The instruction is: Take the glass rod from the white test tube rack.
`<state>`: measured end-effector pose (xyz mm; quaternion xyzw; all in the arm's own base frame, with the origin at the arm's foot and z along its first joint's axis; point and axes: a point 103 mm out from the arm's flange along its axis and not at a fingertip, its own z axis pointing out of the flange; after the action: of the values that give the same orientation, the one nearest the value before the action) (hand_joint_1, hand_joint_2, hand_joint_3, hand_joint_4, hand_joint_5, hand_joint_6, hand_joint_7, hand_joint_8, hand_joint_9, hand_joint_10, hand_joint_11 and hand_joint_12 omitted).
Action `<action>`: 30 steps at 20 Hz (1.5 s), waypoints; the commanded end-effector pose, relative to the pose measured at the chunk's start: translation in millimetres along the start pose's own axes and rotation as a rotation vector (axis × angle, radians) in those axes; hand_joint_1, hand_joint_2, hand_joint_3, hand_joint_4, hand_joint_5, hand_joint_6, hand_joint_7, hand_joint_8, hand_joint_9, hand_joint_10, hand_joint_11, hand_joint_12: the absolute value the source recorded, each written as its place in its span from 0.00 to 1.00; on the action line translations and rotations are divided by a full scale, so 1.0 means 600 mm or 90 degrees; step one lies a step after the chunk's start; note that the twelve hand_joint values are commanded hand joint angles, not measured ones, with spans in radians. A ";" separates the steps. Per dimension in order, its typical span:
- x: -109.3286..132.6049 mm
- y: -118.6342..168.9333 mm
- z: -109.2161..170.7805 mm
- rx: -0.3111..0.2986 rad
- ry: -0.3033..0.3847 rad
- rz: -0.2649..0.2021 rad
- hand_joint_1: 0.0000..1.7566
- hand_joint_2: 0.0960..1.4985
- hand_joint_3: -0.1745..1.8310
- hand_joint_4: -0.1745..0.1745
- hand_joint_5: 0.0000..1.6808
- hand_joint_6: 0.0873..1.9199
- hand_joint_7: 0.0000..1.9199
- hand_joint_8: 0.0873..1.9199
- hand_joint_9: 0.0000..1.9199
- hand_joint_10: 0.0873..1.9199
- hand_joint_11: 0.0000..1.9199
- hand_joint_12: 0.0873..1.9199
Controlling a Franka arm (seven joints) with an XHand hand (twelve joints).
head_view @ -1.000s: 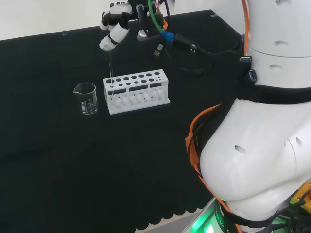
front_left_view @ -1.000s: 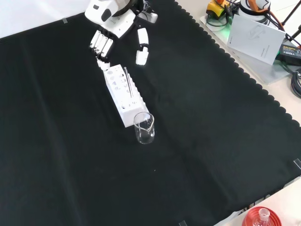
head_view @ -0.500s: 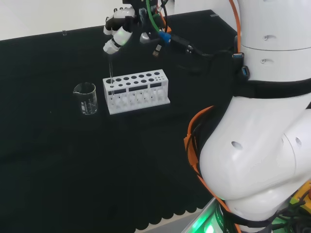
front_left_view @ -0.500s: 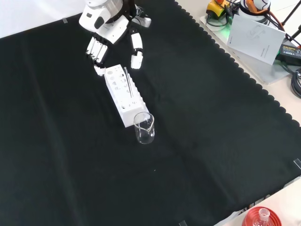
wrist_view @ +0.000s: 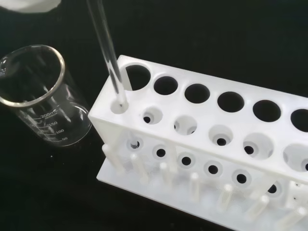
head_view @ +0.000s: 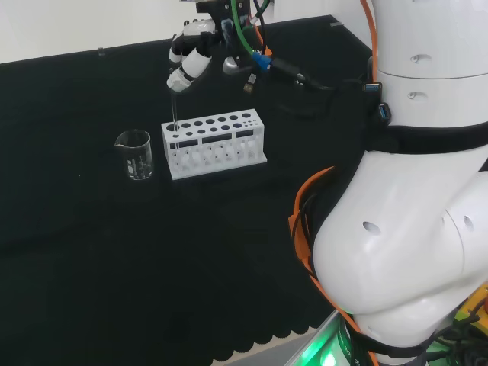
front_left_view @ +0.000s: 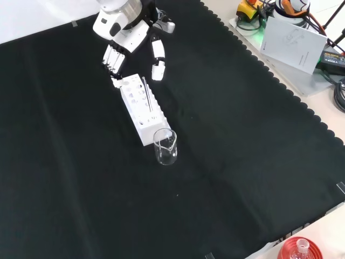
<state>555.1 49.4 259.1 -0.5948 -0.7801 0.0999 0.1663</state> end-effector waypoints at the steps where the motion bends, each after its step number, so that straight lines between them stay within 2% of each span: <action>1: 0.006 0.000 0.004 0.001 0.002 -0.003 0.37 0.40 0.30 0.37 0.15 0.33 0.17 0.44 0.23 0.49 0.18 0.74; 20: 0.035 -0.007 0.010 0.005 -0.005 0.000 0.40 0.40 0.31 0.32 0.15 0.36 0.21 0.45 0.28 0.48 0.23 0.73; 30: 0.052 -0.012 0.014 0.044 -0.041 0.000 0.45 0.40 0.31 0.29 0.17 0.39 0.25 0.45 0.31 0.46 0.26 0.72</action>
<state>539.9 73.2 259.8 -0.5901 -0.7798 0.1291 0.1644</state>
